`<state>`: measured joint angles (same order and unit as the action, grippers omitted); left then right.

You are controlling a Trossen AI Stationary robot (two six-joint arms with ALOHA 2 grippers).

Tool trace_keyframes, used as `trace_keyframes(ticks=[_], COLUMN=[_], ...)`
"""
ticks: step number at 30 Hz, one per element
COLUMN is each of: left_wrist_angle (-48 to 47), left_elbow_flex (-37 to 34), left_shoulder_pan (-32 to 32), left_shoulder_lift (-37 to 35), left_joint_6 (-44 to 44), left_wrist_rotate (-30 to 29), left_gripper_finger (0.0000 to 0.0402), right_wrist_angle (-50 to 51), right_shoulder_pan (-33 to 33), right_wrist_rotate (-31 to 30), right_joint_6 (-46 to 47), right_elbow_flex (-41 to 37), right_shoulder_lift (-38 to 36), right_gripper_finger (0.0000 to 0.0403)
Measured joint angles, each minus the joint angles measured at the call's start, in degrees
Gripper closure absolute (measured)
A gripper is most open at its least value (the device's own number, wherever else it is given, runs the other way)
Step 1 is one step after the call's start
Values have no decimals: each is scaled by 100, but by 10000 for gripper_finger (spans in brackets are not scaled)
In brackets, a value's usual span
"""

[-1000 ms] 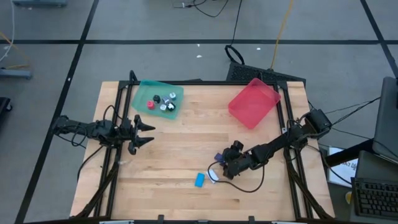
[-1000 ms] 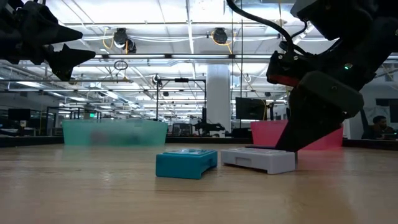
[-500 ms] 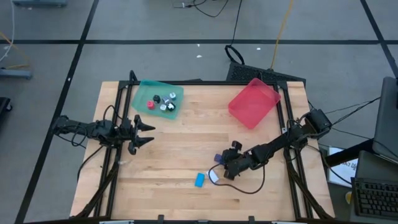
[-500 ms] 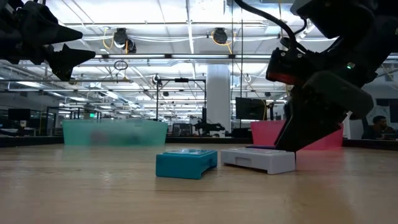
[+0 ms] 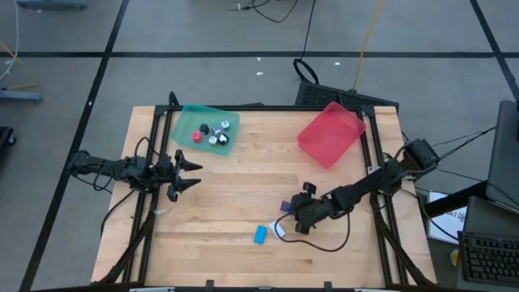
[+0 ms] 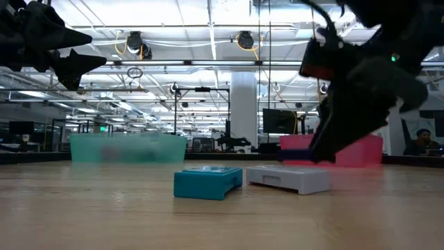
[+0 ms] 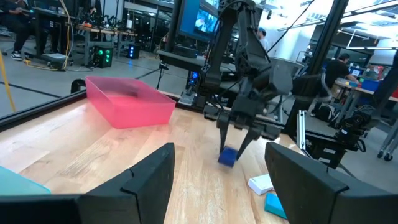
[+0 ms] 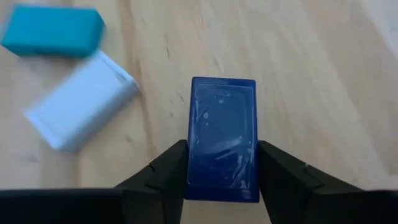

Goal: Pick & Place Office items
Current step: Put the dark blue digital clock into the red bin

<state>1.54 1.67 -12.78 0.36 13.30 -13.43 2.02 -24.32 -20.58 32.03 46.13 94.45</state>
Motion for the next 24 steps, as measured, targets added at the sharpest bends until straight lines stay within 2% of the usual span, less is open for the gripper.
trace_keyframes(ticks=[24], left_wrist_angle=[0], left_elbow_flex=[0], left_shoulder_pan=[1], left_shoulder_lift=[0], left_joint_6=[0], left_wrist_rotate=[0], left_gripper_finger=[149], right_wrist_angle=[233], right_shoulder_pan=[-2], right_wrist_rotate=[-16], right_joint_6=[-1552], right_elbow_flex=[11], right_shoulder_lift=[-2703], right_gripper_finger=[247])
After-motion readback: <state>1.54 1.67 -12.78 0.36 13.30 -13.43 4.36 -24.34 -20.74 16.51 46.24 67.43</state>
